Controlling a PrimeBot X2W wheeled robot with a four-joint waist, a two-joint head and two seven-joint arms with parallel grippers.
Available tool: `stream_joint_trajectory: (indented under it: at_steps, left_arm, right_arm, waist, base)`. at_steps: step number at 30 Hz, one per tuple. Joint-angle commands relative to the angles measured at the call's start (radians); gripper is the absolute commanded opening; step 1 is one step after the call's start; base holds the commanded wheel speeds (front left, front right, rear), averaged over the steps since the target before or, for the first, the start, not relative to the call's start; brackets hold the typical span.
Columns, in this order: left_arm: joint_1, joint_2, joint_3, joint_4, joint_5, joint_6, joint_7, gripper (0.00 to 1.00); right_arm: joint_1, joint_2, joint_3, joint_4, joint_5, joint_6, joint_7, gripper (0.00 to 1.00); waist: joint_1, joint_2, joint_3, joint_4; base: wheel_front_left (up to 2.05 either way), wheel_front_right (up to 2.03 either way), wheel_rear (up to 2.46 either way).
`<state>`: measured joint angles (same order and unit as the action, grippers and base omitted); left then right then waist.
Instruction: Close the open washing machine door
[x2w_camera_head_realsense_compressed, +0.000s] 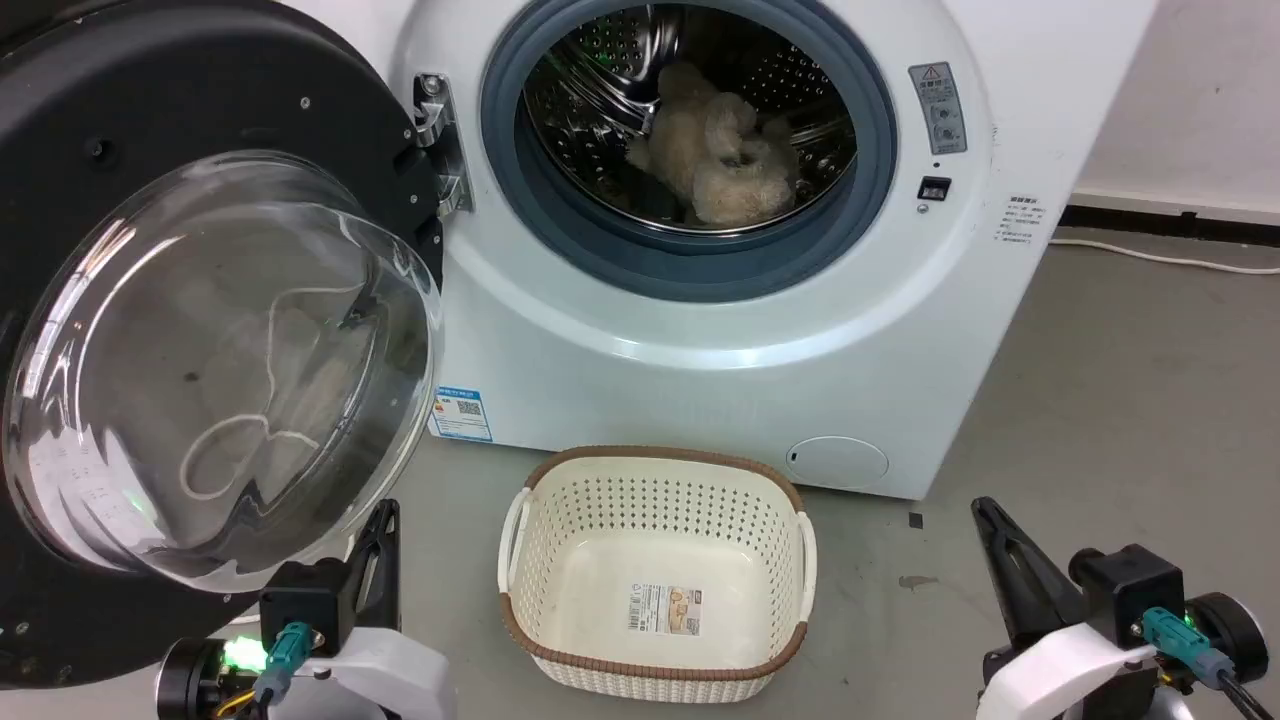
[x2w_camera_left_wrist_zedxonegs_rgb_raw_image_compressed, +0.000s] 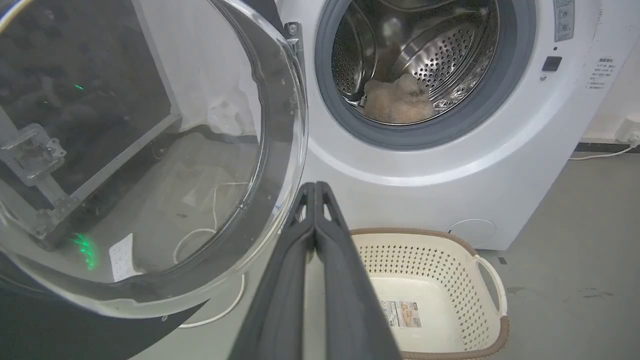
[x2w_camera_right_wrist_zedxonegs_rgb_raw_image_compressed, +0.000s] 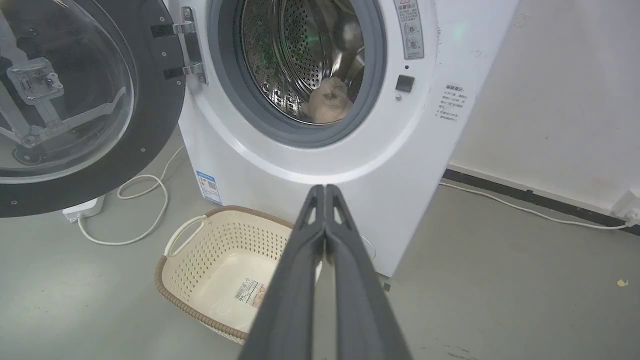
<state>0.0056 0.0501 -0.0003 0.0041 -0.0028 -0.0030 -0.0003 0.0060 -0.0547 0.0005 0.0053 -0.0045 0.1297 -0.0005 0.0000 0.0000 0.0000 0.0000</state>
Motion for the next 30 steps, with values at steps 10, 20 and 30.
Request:
stream_joint_trajectory:
  at_steps: [10,20,30]
  left_arm:
    - [-0.006,0.0,0.0,-0.004,0.003,0.003,0.0,0.0]
    - [-0.006,0.0,0.0,-0.004,0.003,0.003,0.0,0.0]
    - [-0.006,0.0,0.0,-0.004,0.003,0.003,0.0,0.0]
  right_arm:
    - [-0.006,0.005,0.0,-0.005,0.005,0.001,0.0,0.0]
    - [-0.006,0.005,0.0,-0.005,0.005,0.001,0.0,0.0]
    - [-0.006,0.005,0.0,-0.005,0.005,0.001,0.0,0.0]
  waist:
    - [0.0,0.0,0.0,0.0]
    - [0.0,0.0,0.0,0.0]
    - [0.0,0.0,0.0,0.0]
  base:
    - [0.0,0.0,0.0]
    - [0.0,0.0,0.0]
    - [0.0,0.0,0.0]
